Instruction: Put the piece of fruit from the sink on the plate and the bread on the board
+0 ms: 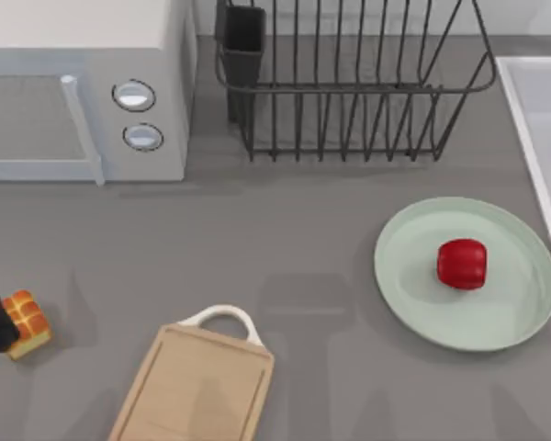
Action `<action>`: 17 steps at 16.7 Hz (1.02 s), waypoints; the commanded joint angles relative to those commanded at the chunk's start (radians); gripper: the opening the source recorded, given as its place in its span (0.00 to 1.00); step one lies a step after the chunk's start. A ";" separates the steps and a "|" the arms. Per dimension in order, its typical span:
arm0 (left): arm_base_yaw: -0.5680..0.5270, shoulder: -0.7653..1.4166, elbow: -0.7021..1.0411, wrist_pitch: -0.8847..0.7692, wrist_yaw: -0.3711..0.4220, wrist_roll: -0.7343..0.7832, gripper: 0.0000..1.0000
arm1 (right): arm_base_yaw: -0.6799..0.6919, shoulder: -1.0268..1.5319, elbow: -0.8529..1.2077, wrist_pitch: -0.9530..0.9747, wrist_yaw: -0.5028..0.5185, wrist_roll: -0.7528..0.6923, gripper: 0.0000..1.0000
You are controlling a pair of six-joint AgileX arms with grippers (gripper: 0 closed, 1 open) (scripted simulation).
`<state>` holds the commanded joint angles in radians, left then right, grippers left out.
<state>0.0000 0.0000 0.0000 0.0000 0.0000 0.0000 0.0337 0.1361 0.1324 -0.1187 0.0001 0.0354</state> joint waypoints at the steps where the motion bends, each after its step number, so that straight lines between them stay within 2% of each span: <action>1: 0.000 0.000 0.000 0.000 0.000 0.000 1.00 | -0.012 -0.049 -0.047 0.040 0.000 -0.012 1.00; 4: 0.000 0.000 0.000 0.000 0.000 0.000 1.00 | -0.032 -0.130 -0.126 0.113 0.000 -0.034 1.00; 11: 0.000 0.010 0.006 -0.006 -0.001 0.005 1.00 | -0.034 -0.136 -0.132 0.119 0.000 -0.035 1.00; 17: -0.006 0.258 0.162 -0.149 -0.002 0.141 1.00 | -0.034 -0.136 -0.132 0.119 0.000 -0.035 1.00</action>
<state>-0.0059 0.2576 0.1622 -0.1493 -0.0022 0.1409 0.0000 0.0001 0.0000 0.0001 0.0000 0.0000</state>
